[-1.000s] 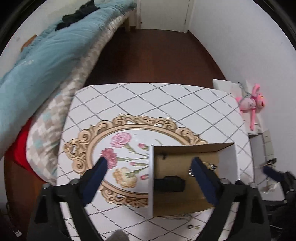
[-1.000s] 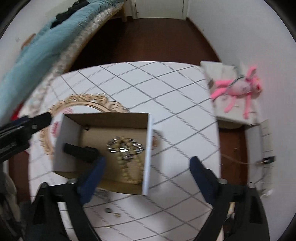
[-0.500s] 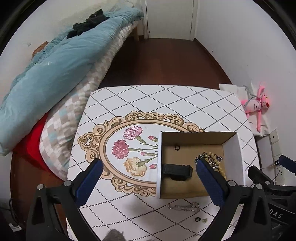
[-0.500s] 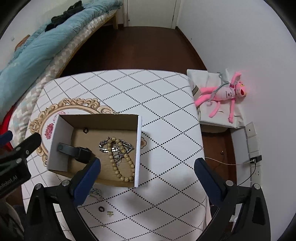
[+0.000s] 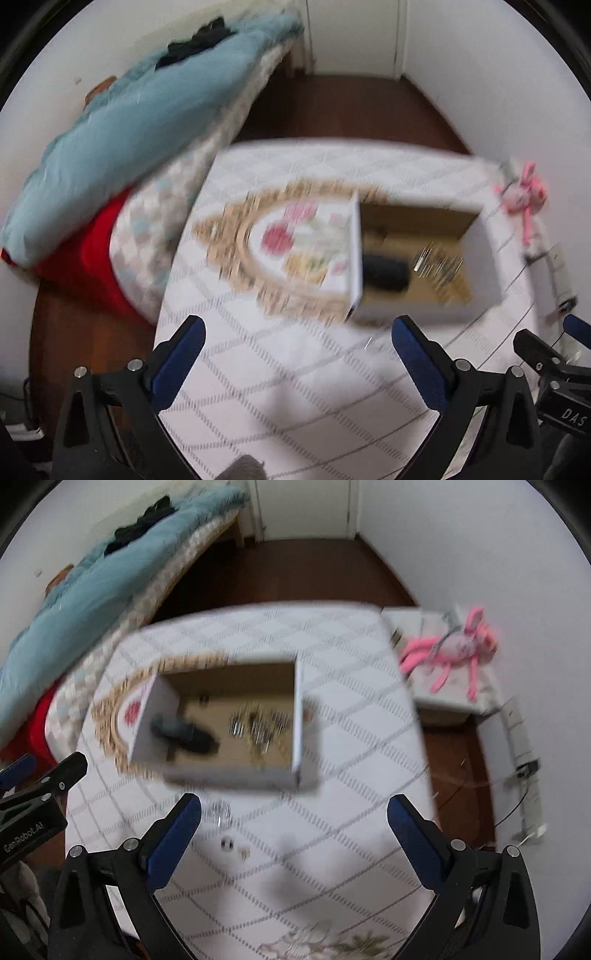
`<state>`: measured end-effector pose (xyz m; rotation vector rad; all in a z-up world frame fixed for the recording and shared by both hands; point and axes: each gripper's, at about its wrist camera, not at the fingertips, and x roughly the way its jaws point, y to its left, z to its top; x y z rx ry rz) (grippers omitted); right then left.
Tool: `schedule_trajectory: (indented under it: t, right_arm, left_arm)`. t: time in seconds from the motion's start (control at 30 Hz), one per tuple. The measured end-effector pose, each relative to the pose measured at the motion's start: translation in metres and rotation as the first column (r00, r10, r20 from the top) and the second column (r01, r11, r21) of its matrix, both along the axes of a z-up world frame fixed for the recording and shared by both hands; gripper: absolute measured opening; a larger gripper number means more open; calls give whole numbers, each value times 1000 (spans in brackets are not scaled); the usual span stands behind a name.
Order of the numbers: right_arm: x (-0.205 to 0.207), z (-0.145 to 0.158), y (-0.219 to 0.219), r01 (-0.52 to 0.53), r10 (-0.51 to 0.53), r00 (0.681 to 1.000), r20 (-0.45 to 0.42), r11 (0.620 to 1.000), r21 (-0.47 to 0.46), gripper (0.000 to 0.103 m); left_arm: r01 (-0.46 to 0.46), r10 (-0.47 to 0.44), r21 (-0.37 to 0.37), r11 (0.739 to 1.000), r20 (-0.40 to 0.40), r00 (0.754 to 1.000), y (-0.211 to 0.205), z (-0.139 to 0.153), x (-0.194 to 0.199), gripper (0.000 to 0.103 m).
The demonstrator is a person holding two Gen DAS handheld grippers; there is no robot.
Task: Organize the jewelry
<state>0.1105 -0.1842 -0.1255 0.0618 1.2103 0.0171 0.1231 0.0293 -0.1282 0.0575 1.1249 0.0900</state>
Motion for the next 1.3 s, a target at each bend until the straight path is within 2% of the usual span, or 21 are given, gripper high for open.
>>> schedule_trajectory:
  t: [0.07, 0.1, 0.13, 0.3, 0.37, 0.4, 0.5, 0.57, 0.6, 0.83, 1.1, 1.23, 1.3]
  right_arm:
    - [-7, -27, 6, -17, 18, 999, -44, 1000, 25, 88]
    - [-10, -41, 10, -24, 27, 997, -71, 999, 34, 76]
    - [-12, -51, 11, -27, 31, 996, -85, 999, 45, 72]
    - [-21, -82, 29, -68, 73, 993, -98, 996, 49, 71]
    - [-22, -88, 34, -79, 82, 991, -104, 996, 41, 65]
    - [-22, -93, 37, -79, 83, 990, -117, 996, 36, 57]
    - [-25, -92, 44, -96, 94, 992, -83, 995, -16, 44]
    - [-25, -91, 47, -98, 95, 993, -66, 994, -42, 27]
    - [-26, -91, 48, -99, 95, 994, -61, 994, -54, 10]
    - [-34, -80, 16, -42, 43, 998, -46, 999, 19, 10]
    - [-57, -65, -41, 68, -66, 997, -45, 997, 48, 10]
    - [-68, -66, -60, 113, -111, 993, -49, 992, 48, 10]
    - [-70, -69, -66, 129, -126, 991, -53, 990, 54, 10]
  left_arm:
    - [-12, 13, 13, 1000, -58, 998, 5, -26, -9, 103]
    - [-19, 21, 19, 1000, -91, 996, 7, -41, -13, 103]
    - [-23, 26, 26, 999, -111, 994, 9, -53, -17, 103]
    - [-19, 28, 56, 998, -170, 985, 12, -86, -30, 103]
    - [-13, 25, 69, 998, -177, 984, 11, -92, -33, 103]
    - [-10, 22, 72, 997, -179, 984, 11, -94, -33, 103]
    - [-7, 21, 75, 997, -187, 982, 12, -98, -35, 103]
    - [-10, 24, 75, 997, -189, 982, 14, -100, -35, 103]
    - [-9, 23, 76, 997, -189, 982, 14, -100, -35, 103]
    - [12, 1, 74, 997, -163, 987, 3, -92, -41, 103]
    - [139, -142, -36, 990, -121, 982, -52, -80, -64, 102]
    - [186, -196, -85, 979, -124, 973, -79, -85, -68, 94]
    - [201, -212, -91, 975, -123, 970, -88, -86, -69, 87]
